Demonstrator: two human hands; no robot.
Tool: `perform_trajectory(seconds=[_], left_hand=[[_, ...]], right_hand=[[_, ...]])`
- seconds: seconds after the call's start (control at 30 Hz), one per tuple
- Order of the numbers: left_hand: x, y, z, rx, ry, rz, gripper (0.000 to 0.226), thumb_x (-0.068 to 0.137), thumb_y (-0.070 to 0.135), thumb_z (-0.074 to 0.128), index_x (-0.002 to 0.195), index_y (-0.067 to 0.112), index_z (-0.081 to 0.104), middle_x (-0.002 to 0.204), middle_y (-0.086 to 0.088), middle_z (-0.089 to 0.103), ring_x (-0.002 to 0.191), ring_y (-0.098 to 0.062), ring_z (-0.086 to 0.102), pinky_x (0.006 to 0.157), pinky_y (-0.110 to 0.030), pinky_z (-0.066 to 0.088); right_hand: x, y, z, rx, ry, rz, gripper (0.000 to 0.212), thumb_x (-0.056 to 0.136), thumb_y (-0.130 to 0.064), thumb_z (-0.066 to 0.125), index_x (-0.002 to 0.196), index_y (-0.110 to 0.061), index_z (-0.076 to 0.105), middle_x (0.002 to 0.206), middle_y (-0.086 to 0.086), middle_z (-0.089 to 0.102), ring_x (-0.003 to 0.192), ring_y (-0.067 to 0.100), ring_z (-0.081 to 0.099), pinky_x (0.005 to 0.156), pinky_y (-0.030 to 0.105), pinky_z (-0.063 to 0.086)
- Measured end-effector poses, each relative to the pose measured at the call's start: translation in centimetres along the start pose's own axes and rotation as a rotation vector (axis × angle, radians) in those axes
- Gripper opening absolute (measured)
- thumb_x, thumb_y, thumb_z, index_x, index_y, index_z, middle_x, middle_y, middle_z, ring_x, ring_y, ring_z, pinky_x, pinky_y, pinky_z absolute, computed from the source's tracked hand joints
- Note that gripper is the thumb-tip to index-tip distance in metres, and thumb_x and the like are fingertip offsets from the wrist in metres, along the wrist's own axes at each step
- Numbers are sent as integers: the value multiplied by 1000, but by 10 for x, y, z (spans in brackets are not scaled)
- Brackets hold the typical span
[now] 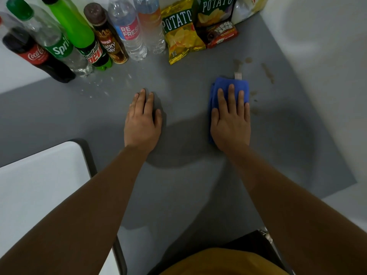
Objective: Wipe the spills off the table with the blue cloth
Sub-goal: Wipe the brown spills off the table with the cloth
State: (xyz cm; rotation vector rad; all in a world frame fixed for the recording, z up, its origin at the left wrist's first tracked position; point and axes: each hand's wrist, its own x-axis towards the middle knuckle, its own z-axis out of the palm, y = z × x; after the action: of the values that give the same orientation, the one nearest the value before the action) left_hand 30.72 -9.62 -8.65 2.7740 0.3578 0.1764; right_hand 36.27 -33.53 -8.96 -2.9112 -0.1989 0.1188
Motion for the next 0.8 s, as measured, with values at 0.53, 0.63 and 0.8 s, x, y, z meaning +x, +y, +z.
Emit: perform_trajectory(seconds=[0.53,0.63,0.8], left_hand=[[0,6,-3,59,-20,-20,54,108,32,38,156,9,35,164,-13,29,153,-31,23,125,-44,22],[2,11,-5,21,-34,-46,53,107,30,40,156,8,35,165,-13,28,154,-30,21,125,-45,20],[5,27,-6,-46,-16,-84,51,106,26,42,154,7,40,163,-16,30,152,-32,24,124,-45,22]], right_hand=[[10,-25,7,35,-5,-134,57,107,-45,19,163,-33,12,172,-4,4,158,23,-2,128,46,5],[18,-14,2,49,-17,-133,57,107,-44,18,162,-33,12,172,-5,2,158,22,-3,128,45,3],[18,3,-3,57,-17,-67,57,107,-45,17,162,-35,10,172,-5,0,158,21,-5,128,45,2]])
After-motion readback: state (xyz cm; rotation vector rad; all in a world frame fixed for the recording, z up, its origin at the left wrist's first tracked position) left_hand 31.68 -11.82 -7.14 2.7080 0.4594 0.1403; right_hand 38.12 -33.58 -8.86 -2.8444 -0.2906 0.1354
